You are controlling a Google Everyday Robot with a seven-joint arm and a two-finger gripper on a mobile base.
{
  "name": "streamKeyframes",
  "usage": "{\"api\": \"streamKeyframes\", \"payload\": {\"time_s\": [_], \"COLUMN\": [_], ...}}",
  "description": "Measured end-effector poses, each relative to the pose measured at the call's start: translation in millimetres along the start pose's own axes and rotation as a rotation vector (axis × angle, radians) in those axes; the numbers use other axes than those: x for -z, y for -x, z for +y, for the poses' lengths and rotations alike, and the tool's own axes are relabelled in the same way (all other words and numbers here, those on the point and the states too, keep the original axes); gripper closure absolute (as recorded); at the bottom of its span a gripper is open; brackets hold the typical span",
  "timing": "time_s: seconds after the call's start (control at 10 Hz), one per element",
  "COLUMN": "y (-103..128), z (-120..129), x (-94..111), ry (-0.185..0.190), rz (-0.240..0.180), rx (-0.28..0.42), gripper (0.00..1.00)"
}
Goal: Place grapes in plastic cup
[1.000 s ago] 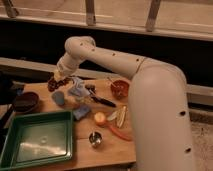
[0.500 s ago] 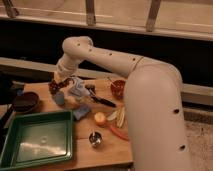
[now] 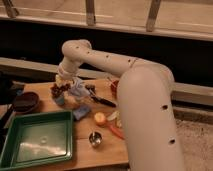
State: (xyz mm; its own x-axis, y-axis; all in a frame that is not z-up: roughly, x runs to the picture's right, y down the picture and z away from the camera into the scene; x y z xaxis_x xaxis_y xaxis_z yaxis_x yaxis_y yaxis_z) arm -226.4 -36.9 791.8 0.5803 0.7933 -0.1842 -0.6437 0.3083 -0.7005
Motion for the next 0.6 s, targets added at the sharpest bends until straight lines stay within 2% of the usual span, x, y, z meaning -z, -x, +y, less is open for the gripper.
{"api": "streamKeyframes", "payload": {"time_s": [0.3, 0.6], "y": [5, 21], "z": [-3, 3], "x": [-14, -36], "ry": [0.002, 0.001], "rz": [0.032, 0.088], "rx": [0.007, 0.061], "gripper": [1.0, 1.0]}}
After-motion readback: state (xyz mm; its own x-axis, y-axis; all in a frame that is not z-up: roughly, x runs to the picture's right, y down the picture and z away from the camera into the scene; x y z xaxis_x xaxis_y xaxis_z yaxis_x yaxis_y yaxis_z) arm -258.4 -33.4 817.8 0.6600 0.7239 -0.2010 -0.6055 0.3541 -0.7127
